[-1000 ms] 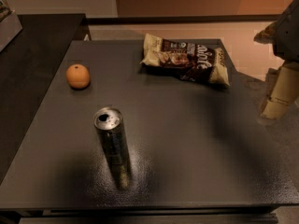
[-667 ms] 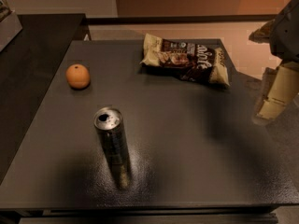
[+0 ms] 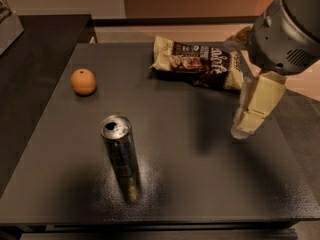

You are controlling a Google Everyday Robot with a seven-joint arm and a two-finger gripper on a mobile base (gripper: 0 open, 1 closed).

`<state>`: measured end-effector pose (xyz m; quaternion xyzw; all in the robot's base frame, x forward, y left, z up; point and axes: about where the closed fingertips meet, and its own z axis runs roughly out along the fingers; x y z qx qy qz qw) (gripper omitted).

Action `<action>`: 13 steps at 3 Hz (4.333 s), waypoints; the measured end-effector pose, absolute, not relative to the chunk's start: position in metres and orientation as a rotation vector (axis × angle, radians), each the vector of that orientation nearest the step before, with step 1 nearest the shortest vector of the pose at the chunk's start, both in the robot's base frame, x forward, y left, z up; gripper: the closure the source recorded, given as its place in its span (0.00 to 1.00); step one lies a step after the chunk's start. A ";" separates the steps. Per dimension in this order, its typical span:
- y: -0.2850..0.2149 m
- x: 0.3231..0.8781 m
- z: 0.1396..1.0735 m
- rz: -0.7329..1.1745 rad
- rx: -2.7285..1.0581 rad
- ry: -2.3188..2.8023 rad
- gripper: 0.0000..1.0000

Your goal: Knock redbull can over

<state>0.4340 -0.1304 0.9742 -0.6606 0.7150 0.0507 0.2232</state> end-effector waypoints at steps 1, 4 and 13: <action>-0.089 0.431 0.966 0.224 -1.880 1.892 0.00; 0.008 0.402 0.934 0.452 -2.035 1.688 0.00; 0.057 0.374 0.929 0.589 -2.015 1.521 1.00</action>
Offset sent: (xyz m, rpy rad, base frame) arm -0.0218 0.1275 -0.0355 0.1169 0.0786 0.2750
